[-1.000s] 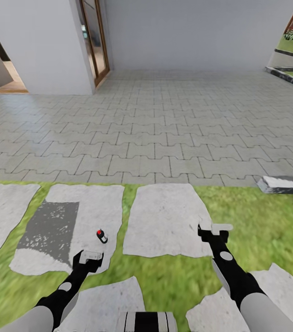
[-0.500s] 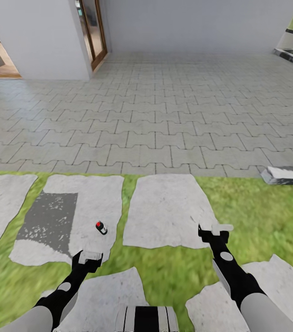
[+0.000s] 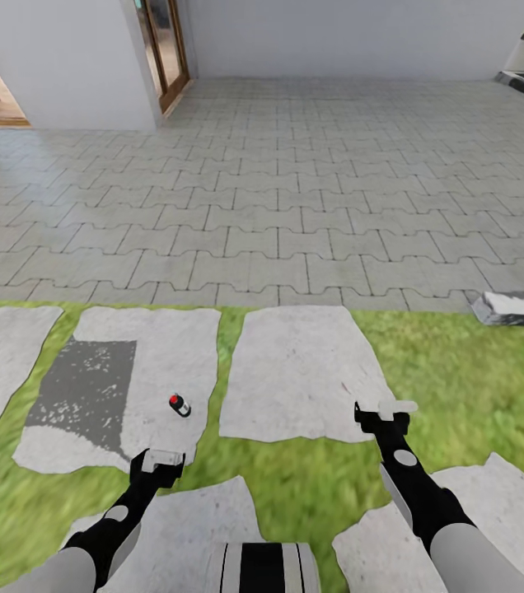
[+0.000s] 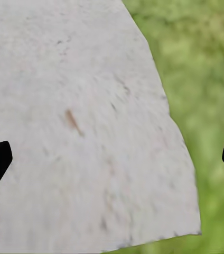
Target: Pick up the pesticide atomizer in the garden and spray insectifuge to fully cover both potted plants in the garden.
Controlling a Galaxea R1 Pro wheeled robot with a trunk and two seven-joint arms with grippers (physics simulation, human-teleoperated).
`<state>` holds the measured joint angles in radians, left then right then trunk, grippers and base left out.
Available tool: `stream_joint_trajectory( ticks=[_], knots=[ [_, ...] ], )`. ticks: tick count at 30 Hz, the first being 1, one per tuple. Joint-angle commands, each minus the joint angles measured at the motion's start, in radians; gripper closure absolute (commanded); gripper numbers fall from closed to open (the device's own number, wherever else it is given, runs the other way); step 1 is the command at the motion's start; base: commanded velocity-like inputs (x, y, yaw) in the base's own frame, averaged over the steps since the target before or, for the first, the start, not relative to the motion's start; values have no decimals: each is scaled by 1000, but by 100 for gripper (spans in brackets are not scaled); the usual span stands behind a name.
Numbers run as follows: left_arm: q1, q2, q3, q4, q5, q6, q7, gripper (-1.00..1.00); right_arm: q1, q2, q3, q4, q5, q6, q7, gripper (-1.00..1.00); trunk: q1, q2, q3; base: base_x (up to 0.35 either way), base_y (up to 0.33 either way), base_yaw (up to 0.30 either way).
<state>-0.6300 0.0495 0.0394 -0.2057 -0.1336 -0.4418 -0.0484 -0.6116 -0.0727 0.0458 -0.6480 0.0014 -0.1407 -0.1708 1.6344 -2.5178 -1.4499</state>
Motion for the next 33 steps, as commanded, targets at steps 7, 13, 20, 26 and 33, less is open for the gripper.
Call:
stream_joint_trajectory(
  ticks=[7,13,20,26,33],
  knots=[
    [0,0,5,0,-8,-4,-1,-100,0,-1,5,1,1,-2,-7,-100,0,0,-1,176,0,0],
    [0,0,10,0,-6,-3,-1,-100,0,-1,5,1,2,-2,-7,-100,0,0,-1,68,0,0],
    [0,-1,42,0,4,-4,-1,-100,0,-1,5,1,1,-1,-7,-100,0,0,-1,262,0,0],
    [0,-1,49,1,6,-5,-2,-100,0,-1,6,1,2,0,-7,-100,0,0,-1,68,0,0],
    [0,-3,50,2,6,-5,-2,-100,0,-1,6,1,2,0,-7,-100,0,0,-1,101,-10,0]
  ],
)
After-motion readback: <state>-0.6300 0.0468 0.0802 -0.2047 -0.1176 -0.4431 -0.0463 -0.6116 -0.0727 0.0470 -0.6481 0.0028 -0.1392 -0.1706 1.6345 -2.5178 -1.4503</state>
